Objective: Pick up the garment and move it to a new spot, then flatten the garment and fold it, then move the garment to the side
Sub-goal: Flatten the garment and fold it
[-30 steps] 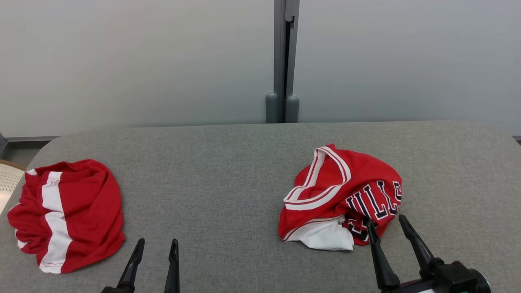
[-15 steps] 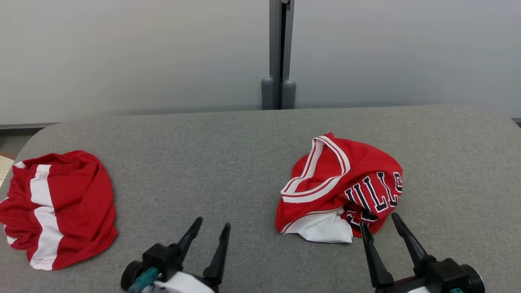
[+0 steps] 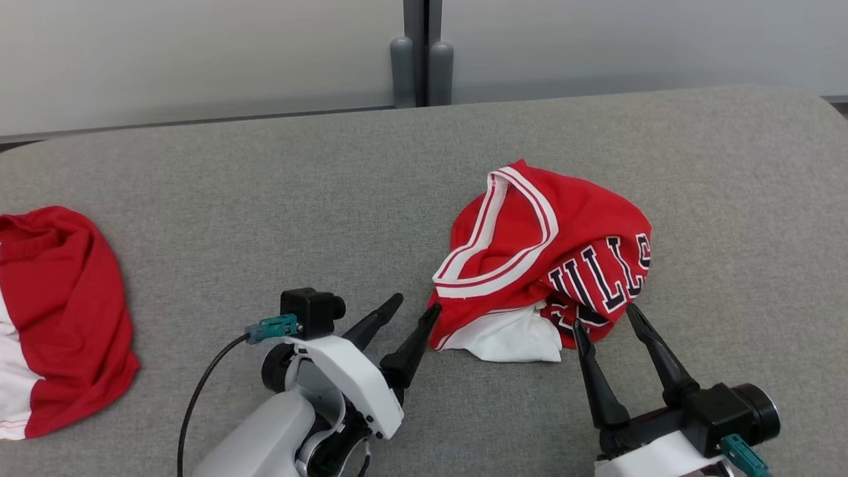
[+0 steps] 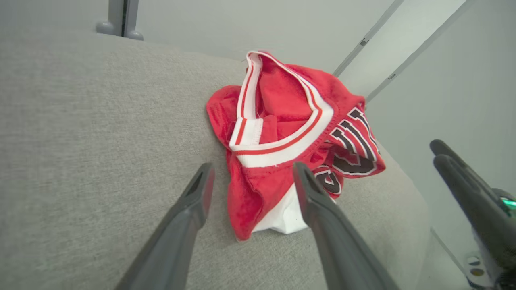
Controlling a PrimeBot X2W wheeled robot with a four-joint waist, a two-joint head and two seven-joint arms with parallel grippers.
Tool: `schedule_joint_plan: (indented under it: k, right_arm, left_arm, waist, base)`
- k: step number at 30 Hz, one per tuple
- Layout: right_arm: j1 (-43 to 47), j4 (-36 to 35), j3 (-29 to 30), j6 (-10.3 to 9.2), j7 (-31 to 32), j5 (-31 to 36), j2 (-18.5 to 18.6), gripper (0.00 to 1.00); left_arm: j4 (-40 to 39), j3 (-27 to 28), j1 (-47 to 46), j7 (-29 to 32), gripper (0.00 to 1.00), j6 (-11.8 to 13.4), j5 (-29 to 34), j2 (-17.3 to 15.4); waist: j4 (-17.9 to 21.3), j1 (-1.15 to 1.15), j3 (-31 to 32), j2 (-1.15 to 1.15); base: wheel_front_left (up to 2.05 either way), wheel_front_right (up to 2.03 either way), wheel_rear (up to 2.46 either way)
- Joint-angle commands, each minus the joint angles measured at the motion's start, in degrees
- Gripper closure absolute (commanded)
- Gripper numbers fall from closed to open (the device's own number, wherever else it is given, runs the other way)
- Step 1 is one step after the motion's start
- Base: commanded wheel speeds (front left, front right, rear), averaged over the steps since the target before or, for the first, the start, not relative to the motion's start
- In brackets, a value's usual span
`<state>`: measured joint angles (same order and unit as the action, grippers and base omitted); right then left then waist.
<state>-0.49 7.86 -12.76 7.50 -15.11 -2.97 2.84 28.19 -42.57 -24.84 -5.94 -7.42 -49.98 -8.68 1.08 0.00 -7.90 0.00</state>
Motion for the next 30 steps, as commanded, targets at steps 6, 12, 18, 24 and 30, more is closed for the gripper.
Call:
schedule_joint_plan:
  k: [6,12,18,24,30]
  right_arm:
    - [-2.69,-0.21,-0.85,-0.02,-0.08,-0.82,0.11,0.0]
    - [-3.3,-0.25,-1.08,-0.03,-0.08,-0.77,0.11,0.0]
    - [-3.51,-0.47,-1.18,-0.02,-0.08,-0.71,0.1,0.0]
    - [-3.95,-0.55,-0.85,-0.02,-0.08,-0.26,0.11,0.0]
    - [-4.2,-0.6,-0.91,-0.02,-0.08,-0.38,0.11,0.0]
  left_arm:
    - [-2.65,-7.0,-5.8,3.52,0.0,-0.05,-12.93,-4.63]
    - [-0.36,-11.79,-9.25,2.73,0.0,-0.05,-16.48,-6.48]
    - [-0.77,-15.1,-11.35,1.87,0.0,-0.05,-19.86,-7.34]
    - [-1.39,-18.84,-14.22,0.17,0.0,-0.06,-22.17,-8.22]
    - [-3.88,-22.55,-16.39,-1.58,0.67,-0.06,-25.03,-9.2]
  waist:
    - [2.82,0.0,-4.42,0.0]
    - [3.83,0.0,-5.45,0.0]
    - [4.3,0.0,-5.99,0.0]
    - [4.54,0.0,-6.74,0.0]
    - [4.89,0.0,-7.13,0.0]
  base:
    - [0.0,0.0,0.0]
    - [0.0,0.0,0.0]
    - [0.0,0.0,0.0]
    - [0.0,0.0,0.0]
    - [0.0,0.0,0.0]
